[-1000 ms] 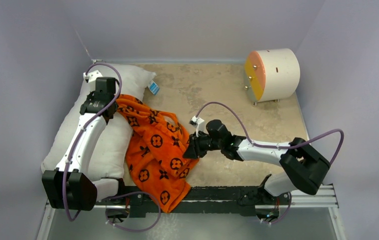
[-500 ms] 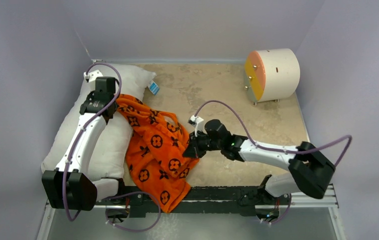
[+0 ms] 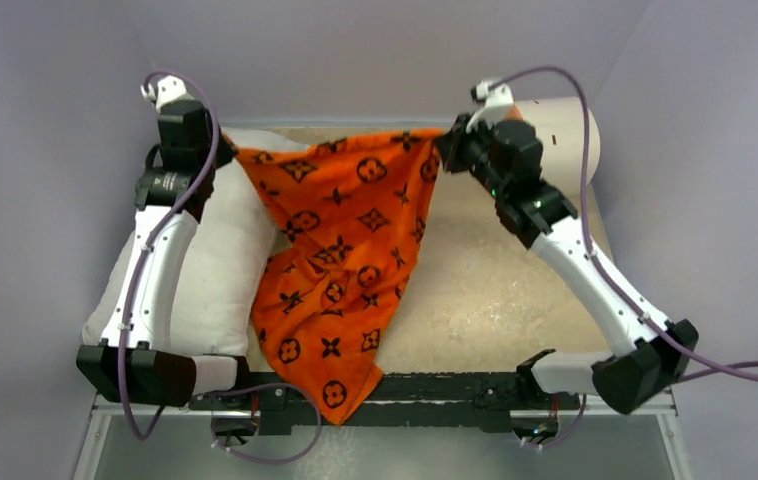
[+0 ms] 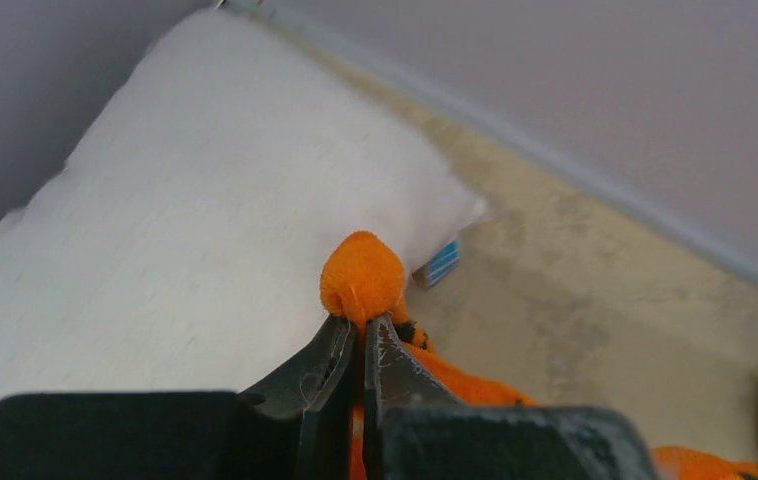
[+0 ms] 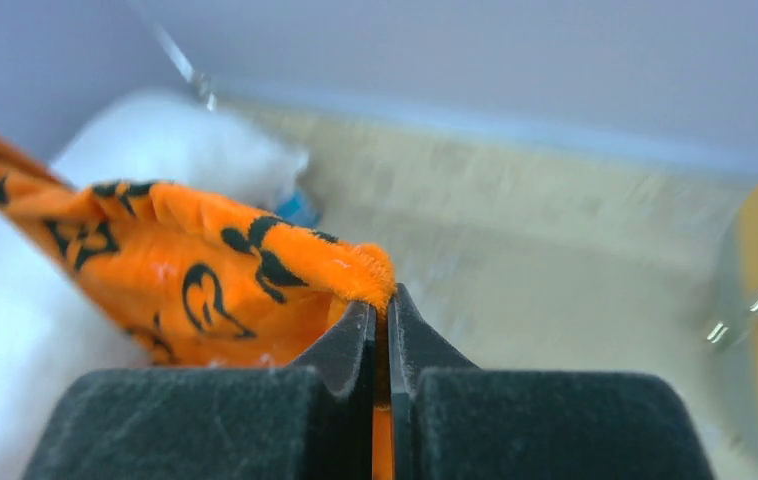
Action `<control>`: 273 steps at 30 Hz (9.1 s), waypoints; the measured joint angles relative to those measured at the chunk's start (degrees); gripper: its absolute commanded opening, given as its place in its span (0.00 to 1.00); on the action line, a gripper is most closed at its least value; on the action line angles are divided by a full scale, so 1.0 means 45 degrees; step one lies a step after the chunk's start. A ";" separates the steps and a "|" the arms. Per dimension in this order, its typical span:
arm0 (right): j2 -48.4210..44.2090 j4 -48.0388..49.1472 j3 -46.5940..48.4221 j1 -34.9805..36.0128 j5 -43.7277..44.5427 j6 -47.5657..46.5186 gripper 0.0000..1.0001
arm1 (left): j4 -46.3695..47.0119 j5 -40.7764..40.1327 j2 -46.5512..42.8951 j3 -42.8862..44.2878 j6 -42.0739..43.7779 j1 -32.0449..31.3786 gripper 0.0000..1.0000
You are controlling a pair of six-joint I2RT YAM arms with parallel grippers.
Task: Remove the pillowcase from the pillow
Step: Fold the pillowcase at the center of the board.
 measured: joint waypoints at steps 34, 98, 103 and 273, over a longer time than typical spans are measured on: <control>-0.4784 -0.1797 1.0190 -0.0782 -0.3735 -0.0811 0.00 | 0.1345 0.4979 -0.6902 0.9330 -0.1195 -0.0039 0.00; 0.9277 0.0981 1.0720 -0.5192 -0.0257 -0.4187 0.00 | 0.7077 0.1365 1.0739 0.8922 0.2278 -0.1860 0.00; 0.4920 0.1229 1.0666 -0.5197 -0.0665 -0.3453 0.00 | 0.7111 0.1418 0.6907 0.8257 0.2273 -0.1919 0.00; 0.0593 -1.0943 -0.4313 0.4813 0.3070 0.7184 0.00 | 0.3599 0.0005 0.1433 -0.8034 -0.0369 -0.3118 0.00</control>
